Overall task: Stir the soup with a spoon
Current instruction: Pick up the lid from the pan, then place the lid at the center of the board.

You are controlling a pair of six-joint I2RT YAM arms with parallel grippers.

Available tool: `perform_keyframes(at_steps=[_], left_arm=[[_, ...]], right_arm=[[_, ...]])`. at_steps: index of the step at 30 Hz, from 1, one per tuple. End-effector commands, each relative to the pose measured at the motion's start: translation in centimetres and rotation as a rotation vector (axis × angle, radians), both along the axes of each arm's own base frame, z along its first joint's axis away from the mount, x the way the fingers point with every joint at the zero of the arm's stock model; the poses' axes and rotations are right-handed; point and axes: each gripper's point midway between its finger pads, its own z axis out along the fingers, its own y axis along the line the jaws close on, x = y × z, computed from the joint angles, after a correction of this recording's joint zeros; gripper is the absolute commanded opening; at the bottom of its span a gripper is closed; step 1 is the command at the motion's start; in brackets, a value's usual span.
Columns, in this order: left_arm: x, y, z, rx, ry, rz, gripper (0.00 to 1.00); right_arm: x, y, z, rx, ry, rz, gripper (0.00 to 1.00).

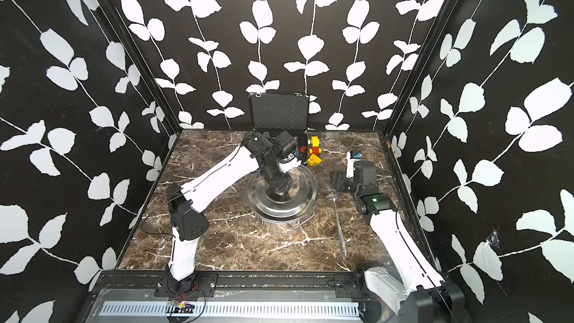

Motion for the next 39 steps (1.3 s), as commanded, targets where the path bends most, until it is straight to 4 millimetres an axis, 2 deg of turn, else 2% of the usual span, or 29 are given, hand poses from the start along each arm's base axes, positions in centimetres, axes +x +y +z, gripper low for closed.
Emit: perform_keyframes(at_steps=[1, 3, 4, 9, 16, 23, 28, 32, 35, 39], left_arm=[[-0.9, 0.7, 0.4, 0.022, 0.026, 0.002, 0.14], [-0.8, 0.5, 0.8, 0.005, 0.022, 0.003, 0.01], [-0.8, 0.3, 1.0, -0.004, 0.02, 0.002, 0.0], [-0.7, -0.1, 2.3, -0.046, 0.003, 0.008, 0.0], [-0.3, -0.5, 5.5, -0.141, -0.063, 0.023, 0.0], [0.2, 0.7, 8.2, -0.191, -0.134, 0.068, 0.0], [1.0, 3.2, 10.5, -0.214, -0.197, 0.13, 0.0], [1.8, 6.4, 12.0, -0.225, -0.231, 0.206, 0.0], [2.6, 10.1, 12.6, -0.21, -0.26, 0.296, 0.0], [3.8, 16.4, 12.6, -0.216, -0.286, 0.467, 0.0]], right_arm=[[0.4, 0.0, 0.5, -0.006, -0.032, -0.005, 0.84], [0.4, 0.0, 0.6, -0.006, -0.034, -0.003, 0.84], [0.4, 0.0, 0.7, -0.006, -0.035, -0.004, 0.84], [0.4, -0.1, 0.7, -0.011, -0.038, -0.005, 0.84], [0.4, -0.1, 0.7, -0.012, -0.038, -0.006, 0.84], [0.4, -0.1, 0.7, -0.011, -0.038, -0.004, 0.84], [0.3, 0.0, 0.9, -0.006, -0.043, -0.003, 0.84], [0.4, 0.0, 1.1, -0.002, -0.047, -0.001, 0.84], [0.3, 0.1, 1.2, 0.002, -0.046, 0.003, 0.84], [0.3, 0.2, 1.2, 0.0, -0.046, 0.009, 0.84]])
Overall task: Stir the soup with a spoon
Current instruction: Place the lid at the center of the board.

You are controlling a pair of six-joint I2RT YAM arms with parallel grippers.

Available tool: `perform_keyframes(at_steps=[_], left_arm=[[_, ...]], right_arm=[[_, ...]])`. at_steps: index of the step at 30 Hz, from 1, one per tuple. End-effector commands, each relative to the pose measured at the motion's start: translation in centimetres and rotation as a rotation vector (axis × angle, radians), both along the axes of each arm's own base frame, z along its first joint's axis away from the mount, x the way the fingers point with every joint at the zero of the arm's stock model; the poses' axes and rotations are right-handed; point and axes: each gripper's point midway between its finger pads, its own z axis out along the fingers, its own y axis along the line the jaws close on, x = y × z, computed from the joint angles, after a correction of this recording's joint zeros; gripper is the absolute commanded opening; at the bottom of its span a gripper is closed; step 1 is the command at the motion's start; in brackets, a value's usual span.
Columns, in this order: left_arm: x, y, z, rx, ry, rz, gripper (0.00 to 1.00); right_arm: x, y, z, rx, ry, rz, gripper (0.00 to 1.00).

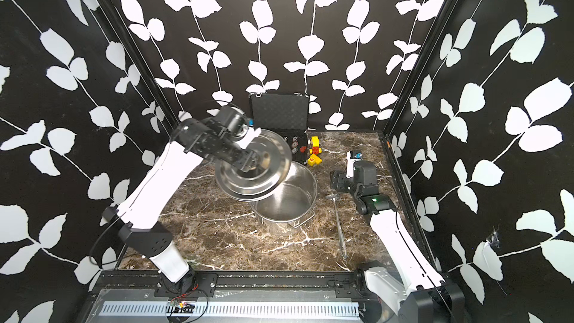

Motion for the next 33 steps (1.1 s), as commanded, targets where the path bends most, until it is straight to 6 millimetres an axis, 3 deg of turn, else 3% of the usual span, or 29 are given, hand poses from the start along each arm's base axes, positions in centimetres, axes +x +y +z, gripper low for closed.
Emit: perform_keyframes(at_steps=[1, 6, 9, 13, 24, 33], left_arm=[[0.5, 5.3, 0.8, -0.043, -0.041, 0.155, 0.0], [1.3, 13.8, -2.6, -0.114, -0.013, 0.429, 0.0], [1.4, 17.4, -5.7, -0.142, 0.013, 0.565, 0.0], [2.2, 19.7, -10.3, -0.151, 0.069, 0.684, 0.0], [4.7, 19.9, -21.6, -0.223, 0.182, 0.854, 0.0], [5.1, 19.0, -25.8, -0.189, 0.23, 0.86, 0.0]], right_arm=[[0.3, 0.2, 1.2, -0.001, -0.046, 0.01, 0.84], [0.5, 0.6, 1.5, 0.008, -0.049, 0.027, 0.84], [0.6, 0.7, 1.6, 0.011, -0.05, 0.036, 0.84], [0.5, 0.8, 1.6, 0.007, -0.048, 0.043, 0.84], [-0.4, 0.6, 1.4, -0.005, -0.026, 0.048, 0.84], [-1.0, 0.4, 0.2, 0.006, 0.016, 0.028, 0.84]])
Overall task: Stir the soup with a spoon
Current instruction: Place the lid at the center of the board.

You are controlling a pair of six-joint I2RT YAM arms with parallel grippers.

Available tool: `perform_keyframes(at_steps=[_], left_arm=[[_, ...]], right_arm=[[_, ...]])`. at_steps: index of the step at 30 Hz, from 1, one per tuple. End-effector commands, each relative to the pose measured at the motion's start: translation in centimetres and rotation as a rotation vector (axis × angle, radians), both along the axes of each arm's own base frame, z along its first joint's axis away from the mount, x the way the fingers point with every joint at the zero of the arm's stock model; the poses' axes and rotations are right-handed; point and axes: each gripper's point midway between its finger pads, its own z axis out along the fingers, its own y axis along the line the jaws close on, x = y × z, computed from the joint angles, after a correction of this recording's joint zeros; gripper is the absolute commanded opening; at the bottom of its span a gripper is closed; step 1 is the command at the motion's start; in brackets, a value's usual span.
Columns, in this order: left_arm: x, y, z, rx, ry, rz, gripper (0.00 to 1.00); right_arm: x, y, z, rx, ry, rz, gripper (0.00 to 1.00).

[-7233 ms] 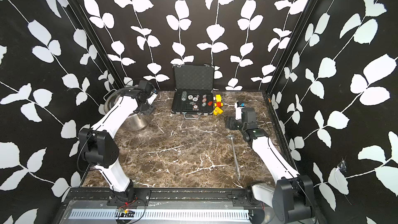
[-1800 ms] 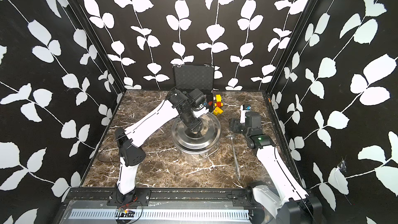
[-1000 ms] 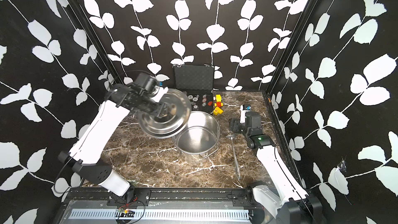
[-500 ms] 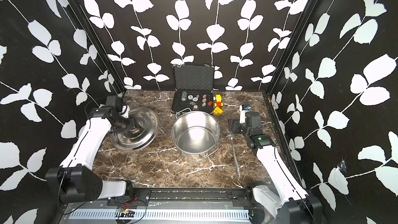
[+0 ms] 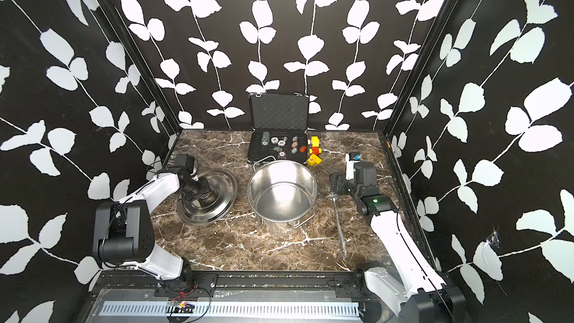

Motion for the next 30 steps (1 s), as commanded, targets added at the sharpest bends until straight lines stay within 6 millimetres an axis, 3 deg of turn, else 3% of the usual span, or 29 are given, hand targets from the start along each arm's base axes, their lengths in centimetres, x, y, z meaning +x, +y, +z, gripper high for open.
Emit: perform_keyframes(at_steps=[1, 7, 12, 16, 19, 27, 30], left_arm=[[1.5, -1.1, 0.1, 0.003, -0.056, -0.015, 0.0], [1.1, -2.0, -1.7, 0.045, -0.007, -0.048, 0.0], [0.8, -2.6, -2.5, 0.043, 0.011, -0.063, 0.21], [0.6, -3.0, -2.9, 0.039, 0.023, -0.077, 0.45], [0.6, -2.9, -2.9, 0.039, 0.018, -0.081, 0.58], [0.8, -2.9, -1.4, 0.046, -0.025, -0.104, 0.92], [0.9, -2.7, 0.1, 0.058, -0.066, -0.102, 0.99]], right_arm=[[-0.1, 0.1, 0.5, 0.016, -0.009, -0.006, 0.83], [-0.2, 0.1, -0.3, 0.019, 0.016, -0.014, 0.83], [-0.4, -0.1, -1.1, 0.002, 0.047, -0.02, 0.83], [-0.6, -0.1, -2.0, 0.01, 0.073, -0.026, 0.84], [-0.7, 0.0, -2.4, 0.023, 0.082, -0.03, 0.84], [-1.0, 0.1, -3.6, 0.034, 0.129, -0.031, 0.85], [-1.3, -0.2, -4.7, 0.028, 0.185, -0.053, 0.87]])
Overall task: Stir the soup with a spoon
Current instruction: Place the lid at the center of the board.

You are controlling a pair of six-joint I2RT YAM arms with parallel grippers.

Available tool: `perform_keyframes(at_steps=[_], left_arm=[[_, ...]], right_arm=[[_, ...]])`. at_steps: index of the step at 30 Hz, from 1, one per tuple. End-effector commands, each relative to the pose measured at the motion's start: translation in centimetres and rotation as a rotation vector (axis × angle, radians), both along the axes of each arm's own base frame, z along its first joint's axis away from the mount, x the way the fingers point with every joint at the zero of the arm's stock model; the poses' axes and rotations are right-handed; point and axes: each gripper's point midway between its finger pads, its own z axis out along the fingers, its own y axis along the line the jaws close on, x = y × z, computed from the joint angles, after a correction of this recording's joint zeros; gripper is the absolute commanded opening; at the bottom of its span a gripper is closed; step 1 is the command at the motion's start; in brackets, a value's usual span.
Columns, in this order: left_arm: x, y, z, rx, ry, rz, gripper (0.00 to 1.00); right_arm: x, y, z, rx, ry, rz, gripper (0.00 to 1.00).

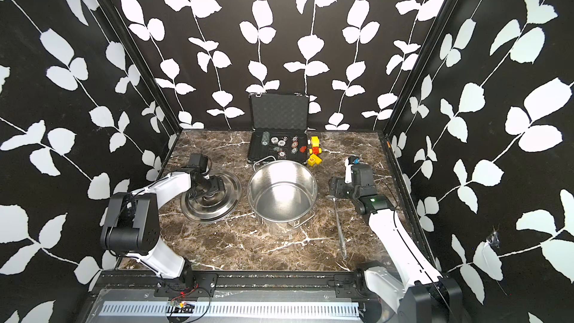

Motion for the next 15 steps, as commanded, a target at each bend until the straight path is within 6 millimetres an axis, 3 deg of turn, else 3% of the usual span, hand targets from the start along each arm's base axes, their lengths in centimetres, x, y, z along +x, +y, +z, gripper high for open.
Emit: perform_keyframes(at_steps=[1, 5, 15], left_arm=[[-1.0, 0.0, 1.9, 0.002, -0.034, -0.008, 0.99], [-0.7, 0.9, 7.0, 0.041, -0.153, 0.005, 0.99], [-1.7, 2.5, 23.9, 0.125, -0.636, -0.003, 0.99]], right_arm=[[-0.9, -0.2, -1.9, -0.003, 0.09, -0.027, 0.87], [-2.2, -0.5, -4.1, -0.002, 0.201, -0.041, 0.86], [-7.9, 0.6, -9.4, 0.125, 0.415, -0.053, 0.82]])
